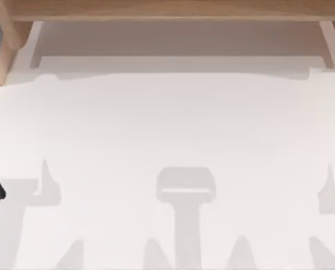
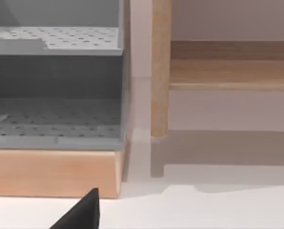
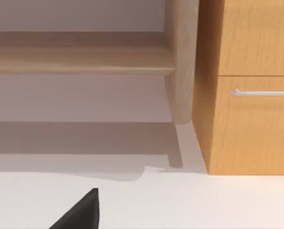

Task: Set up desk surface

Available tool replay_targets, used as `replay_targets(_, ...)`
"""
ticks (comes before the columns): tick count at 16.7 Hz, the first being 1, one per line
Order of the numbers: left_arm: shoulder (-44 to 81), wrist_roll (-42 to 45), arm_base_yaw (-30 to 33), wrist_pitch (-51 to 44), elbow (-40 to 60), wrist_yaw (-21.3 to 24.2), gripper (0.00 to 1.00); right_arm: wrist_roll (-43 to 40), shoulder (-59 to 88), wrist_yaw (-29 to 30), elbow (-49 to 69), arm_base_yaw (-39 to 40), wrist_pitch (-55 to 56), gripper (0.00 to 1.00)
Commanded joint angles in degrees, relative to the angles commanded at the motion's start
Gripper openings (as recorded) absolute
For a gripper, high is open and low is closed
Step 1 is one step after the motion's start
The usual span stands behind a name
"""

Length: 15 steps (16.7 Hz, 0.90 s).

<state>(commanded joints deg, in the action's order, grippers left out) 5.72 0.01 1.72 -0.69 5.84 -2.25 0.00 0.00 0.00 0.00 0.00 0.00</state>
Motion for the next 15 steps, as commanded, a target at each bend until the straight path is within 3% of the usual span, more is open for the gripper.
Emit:
replay_targets(6, 24.7, 0.0, 8.0, -2.5, 26.5, -7.2, 1.0, 0.0, 0.0, 0.0, 0.0, 0.0, 0.0, 1.0)
replay_targets(15, 78.9, 1.2, 24.1, -9.6, 87.4, -21.3, 1.0, 0.0, 0.0, 0.0, 0.0, 0.0, 0.0, 1.0)
